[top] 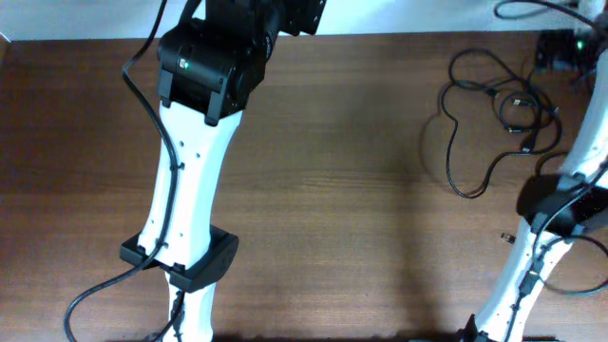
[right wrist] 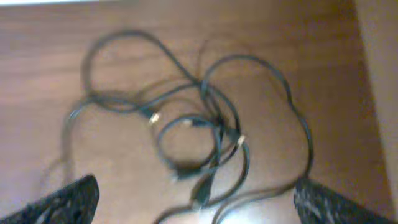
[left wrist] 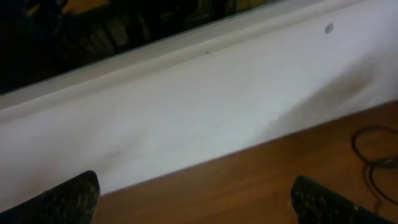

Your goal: Untangle cables

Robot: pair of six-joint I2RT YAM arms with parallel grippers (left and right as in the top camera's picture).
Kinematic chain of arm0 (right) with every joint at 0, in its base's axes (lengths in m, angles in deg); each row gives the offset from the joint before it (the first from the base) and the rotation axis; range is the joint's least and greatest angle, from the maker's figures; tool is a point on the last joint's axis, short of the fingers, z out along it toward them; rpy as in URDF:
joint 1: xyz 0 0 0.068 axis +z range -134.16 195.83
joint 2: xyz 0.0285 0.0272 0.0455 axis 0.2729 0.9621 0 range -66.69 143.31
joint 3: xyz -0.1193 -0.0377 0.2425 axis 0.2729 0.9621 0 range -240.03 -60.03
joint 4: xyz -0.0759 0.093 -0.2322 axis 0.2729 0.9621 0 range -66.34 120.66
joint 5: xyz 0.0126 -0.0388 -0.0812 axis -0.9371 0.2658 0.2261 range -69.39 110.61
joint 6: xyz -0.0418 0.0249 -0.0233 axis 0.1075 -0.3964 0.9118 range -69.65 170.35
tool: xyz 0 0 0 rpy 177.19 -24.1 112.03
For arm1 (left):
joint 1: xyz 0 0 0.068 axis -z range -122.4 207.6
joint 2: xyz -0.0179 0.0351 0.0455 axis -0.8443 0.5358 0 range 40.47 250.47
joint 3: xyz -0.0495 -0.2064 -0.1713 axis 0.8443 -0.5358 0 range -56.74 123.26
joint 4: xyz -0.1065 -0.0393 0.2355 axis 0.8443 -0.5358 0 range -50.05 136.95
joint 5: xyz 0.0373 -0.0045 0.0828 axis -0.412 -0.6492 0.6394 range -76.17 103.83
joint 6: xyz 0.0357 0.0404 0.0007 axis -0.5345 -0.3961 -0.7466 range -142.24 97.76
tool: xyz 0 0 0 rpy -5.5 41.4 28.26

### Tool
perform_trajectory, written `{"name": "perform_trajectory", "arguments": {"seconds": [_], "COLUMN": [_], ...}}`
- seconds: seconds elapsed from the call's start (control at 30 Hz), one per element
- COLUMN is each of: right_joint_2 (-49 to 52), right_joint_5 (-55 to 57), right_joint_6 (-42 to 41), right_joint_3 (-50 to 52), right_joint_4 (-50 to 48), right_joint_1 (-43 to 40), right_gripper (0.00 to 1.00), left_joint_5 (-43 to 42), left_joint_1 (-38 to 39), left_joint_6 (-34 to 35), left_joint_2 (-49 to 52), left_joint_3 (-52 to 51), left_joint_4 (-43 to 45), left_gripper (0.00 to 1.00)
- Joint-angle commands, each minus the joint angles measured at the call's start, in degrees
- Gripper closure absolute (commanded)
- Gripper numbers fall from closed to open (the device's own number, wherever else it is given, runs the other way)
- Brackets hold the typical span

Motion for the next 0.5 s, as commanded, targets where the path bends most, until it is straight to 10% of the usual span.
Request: {"name": "perform_trajectory", "arguments": {"seconds": [0.0,0.1,0.23,0.4,0.47], "right_joint_2": [-10.9,-23.1,-33.9,-74.1,-87.5], "right_joint_5": [1.6,-3.7,-4.0,-11.6,-15.6], "right_joint_6": [-0.9,-4.0,-1.4,5.7,-4.8], "right_joint_3": [-13.4,-13.4,-4.8,70.5,89.7], "right_joint_4": [-2.3,-18.7,-11.3,-49.7,-62.1], "right_joint_1": [3.6,7.9,7.6,2.1,2.1], "right_gripper": [0.01,0.01,0.01,0.01,0.01], "left_joint_5": [-0.7,-2.1,-2.4,-2.4,-2.4], "left_joint_1": [-0.4,-0.4,-0.4,-0.3,-0.4], "left_joint_6": [-0.9,-0.9,-0.9,-0.9,-0.9], "left_joint_2": [-0.3,-0.4,-0.4,-0.4,-0.4], "left_joint_3": [0.1,0.2,0.2,0.2,0.2], "left_joint_4": [3.8,6.0,6.3,4.2,3.0], "left_gripper": [0.01,0.01,0.01,0.01,0.01]}}
